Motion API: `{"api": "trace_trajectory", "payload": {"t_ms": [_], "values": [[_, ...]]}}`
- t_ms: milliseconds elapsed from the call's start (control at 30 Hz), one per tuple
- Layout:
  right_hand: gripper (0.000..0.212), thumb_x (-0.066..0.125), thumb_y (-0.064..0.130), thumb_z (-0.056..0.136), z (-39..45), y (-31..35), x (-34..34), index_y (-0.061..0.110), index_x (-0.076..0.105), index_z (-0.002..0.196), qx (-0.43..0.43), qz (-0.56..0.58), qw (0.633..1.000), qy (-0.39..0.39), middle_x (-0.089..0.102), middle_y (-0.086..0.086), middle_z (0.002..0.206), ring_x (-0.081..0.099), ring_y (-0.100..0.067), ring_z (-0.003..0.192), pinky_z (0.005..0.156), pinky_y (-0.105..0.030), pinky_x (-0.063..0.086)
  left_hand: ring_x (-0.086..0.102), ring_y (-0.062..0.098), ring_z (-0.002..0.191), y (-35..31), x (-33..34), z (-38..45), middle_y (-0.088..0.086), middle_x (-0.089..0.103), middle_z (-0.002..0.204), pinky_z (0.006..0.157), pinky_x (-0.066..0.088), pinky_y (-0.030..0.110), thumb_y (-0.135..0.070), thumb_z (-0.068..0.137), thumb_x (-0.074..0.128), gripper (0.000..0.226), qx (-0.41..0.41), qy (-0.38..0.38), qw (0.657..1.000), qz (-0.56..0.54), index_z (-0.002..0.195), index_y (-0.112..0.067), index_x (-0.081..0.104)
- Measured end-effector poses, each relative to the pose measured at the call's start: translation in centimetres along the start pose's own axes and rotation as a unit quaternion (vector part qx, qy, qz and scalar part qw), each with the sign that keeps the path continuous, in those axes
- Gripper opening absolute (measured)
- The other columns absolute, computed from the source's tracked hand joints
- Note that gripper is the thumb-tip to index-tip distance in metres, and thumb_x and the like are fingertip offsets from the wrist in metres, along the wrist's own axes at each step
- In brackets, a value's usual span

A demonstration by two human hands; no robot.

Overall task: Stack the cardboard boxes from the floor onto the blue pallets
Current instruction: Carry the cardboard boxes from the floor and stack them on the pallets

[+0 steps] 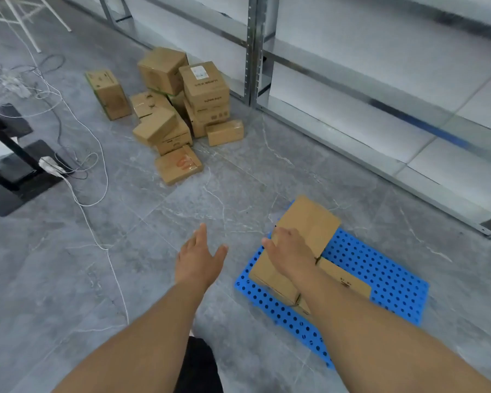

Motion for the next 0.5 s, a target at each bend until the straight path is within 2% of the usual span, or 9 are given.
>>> {"api": "trace_trajectory", "payload": {"t_ms": [267,500], "values": [[0.048,0.040,0.039,0.095,7.4,17.3,0.6,0.011,0.039,0.134,-0.025,-0.012,0.999,0.028,0.037,-0.010,0.138,0.043,-0.026,0.121,0.101,-0.038,0.038,0.014,0.024,0.143,7.3,-13.0,9.9,0.001,0.011,0.157,0.114,0.020,0.042,-0.057,0.090,0.040,0.067,-0.034,-0.021,0.999,0.014,0.147,-0.026,0.022],[0.052,0.042,0.041,0.095,14.7,28.9,-0.1,0.012,0.037,0.138,-0.060,-0.047,0.997,0.015,0.035,-0.008,0.140,0.042,-0.026,0.124,0.100,-0.037,0.037,0.015,0.022,0.143,11.0,-20.6,18.4,0.001,0.016,0.157,0.115,0.016,0.039,-0.057,0.090,0.040,0.072,-0.055,-0.060,0.997,-0.012,0.149,-0.024,0.015]]}}
Point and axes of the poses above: each hand's wrist, its own z-axis towards the middle knuckle, its own x-axis out of the palm, y = z × x, the point moved 8 cm from there along z, towards the middle knuckle
